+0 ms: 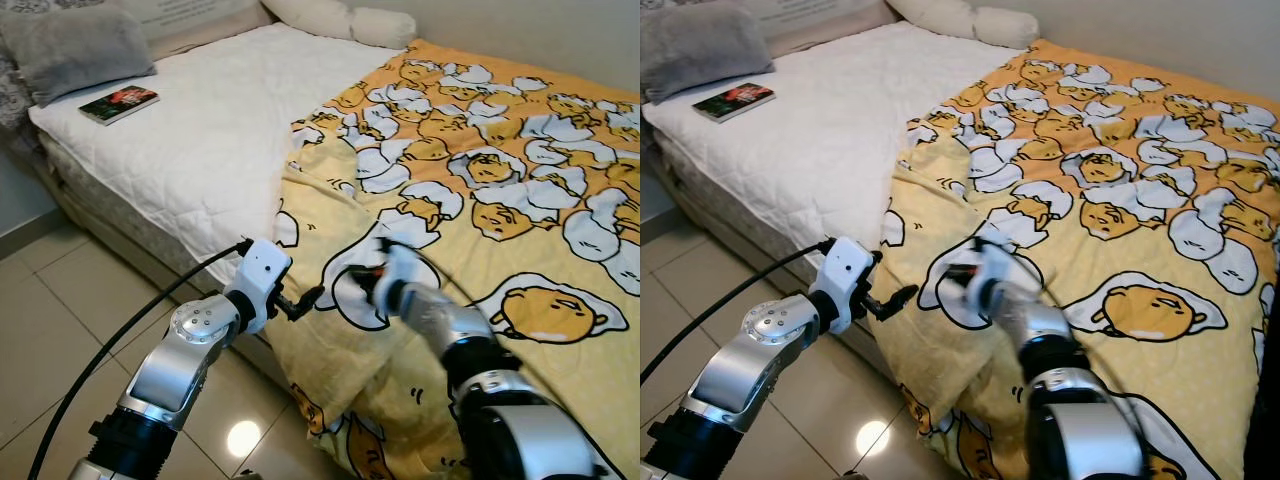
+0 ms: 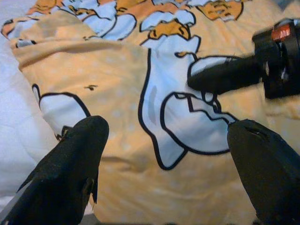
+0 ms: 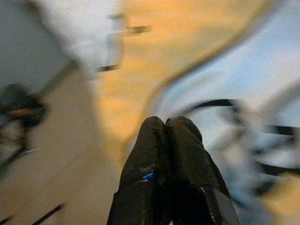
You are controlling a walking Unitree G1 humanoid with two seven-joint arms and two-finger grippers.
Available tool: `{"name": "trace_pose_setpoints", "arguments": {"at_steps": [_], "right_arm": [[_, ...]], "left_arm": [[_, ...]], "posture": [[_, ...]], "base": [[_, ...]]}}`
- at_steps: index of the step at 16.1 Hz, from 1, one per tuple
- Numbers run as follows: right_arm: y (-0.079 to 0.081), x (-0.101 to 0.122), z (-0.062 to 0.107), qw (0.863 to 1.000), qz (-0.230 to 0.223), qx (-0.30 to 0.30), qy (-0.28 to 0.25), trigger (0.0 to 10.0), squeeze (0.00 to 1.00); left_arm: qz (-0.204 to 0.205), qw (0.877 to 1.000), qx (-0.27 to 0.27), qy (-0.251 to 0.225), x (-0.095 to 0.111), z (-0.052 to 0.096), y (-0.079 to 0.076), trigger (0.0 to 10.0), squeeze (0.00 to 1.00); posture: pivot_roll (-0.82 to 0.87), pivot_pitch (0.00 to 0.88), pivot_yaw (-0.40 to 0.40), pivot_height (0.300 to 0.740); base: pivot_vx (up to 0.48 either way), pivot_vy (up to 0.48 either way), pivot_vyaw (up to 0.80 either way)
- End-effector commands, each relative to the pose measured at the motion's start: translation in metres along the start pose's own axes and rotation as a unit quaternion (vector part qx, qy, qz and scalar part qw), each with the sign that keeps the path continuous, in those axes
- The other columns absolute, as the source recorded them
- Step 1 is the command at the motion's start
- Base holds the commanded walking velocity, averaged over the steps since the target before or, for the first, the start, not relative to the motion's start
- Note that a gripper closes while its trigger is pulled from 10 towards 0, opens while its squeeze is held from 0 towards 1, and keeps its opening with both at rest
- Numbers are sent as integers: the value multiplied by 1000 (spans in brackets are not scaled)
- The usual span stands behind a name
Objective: Clean up the room
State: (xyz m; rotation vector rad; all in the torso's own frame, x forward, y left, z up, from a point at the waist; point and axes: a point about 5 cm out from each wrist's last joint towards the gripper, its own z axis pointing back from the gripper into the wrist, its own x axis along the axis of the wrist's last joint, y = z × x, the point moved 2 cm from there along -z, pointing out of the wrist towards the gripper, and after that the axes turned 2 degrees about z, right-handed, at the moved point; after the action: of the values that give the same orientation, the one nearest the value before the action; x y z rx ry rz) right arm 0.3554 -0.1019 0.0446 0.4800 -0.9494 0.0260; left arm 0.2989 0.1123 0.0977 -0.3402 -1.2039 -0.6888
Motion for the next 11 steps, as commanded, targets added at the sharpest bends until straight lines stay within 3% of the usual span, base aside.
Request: {"name": "trace_pose_setpoints", "arguments": {"at_steps": [1,2,3,7,11], "right_arm": [[-6,-3,1,1000,-5,-21,1,10000,820],[-24,-5,5,997,-34,-71,-12,10000,1000],[-36,-6,9,993,-52,-102,-20,10000,1000],[-52,-12,13,985,-75,-158,-14,10000,1000],[-57,-16,14,982,-76,-174,-2,10000,1000]], "left_arm": [[-12,1000,-7,0,1,0,-2,10000,749],[-19,1000,-20,5,-3,4,-5,10000,765],[-21,999,-34,8,-5,7,-8,10000,761],[-3,997,-74,5,-1,21,-17,10000,765],[-5,996,-83,14,-3,30,-19,10000,765]], "posture": [[-117,0,2,740],[-108,0,0,740],[-104,0,0,740],[-86,0,3,740],[-71,0,-1,740]], "base": [[0,0,0],[0,0,0],[0,0,0],[0,0,0],[0,0,0]]}}
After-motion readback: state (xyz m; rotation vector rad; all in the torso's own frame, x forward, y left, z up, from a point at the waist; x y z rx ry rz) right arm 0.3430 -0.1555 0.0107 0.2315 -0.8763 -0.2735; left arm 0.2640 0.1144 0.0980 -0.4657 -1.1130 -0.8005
